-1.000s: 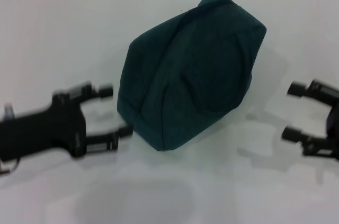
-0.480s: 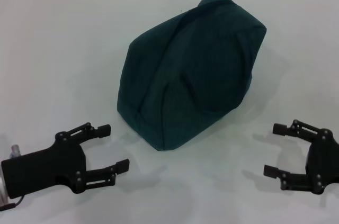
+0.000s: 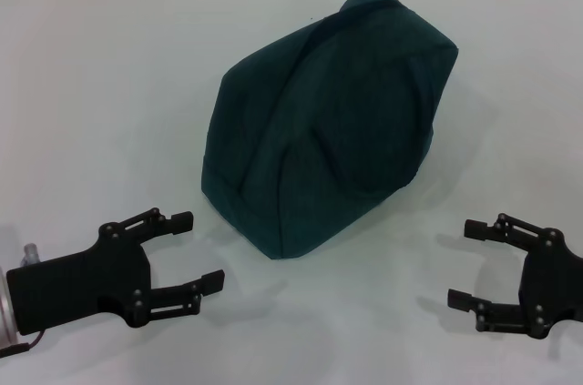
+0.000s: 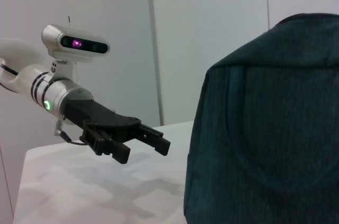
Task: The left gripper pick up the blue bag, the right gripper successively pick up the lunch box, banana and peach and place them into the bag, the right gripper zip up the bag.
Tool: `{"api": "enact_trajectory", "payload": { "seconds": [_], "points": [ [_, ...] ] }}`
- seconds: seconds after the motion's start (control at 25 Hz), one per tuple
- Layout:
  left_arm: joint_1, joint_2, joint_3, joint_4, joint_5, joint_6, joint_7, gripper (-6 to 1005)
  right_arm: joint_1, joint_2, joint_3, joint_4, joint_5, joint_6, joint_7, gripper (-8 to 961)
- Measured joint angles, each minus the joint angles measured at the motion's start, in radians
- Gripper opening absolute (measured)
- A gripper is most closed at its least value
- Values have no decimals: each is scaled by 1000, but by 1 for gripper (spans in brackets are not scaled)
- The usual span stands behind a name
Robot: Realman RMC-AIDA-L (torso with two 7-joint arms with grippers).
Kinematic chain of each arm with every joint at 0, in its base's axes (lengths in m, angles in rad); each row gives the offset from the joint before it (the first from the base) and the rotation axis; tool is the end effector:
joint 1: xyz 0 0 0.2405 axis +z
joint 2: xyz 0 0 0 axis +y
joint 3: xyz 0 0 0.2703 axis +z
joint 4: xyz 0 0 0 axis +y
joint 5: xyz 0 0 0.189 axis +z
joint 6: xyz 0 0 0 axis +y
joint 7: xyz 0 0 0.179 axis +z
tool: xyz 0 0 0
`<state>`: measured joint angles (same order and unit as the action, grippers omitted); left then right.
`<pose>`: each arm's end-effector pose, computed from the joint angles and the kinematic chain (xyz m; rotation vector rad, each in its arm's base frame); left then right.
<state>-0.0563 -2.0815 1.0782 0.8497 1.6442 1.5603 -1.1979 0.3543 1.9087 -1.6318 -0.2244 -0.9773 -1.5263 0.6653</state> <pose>-0.2967 0.2201 -0.0397 -2.6491 -0.5727 -0.7275 0.2949 0.2499 -0.0531 -2.6923 0.2644 0.8261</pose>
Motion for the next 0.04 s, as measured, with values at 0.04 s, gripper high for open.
{"api": "enact_trajectory", "payload": {
  "seconds": [0.04],
  "points": [
    [0, 0, 0, 0, 0, 0, 0, 894, 0, 0, 0, 0, 0, 0, 0, 870]
  ]
}}
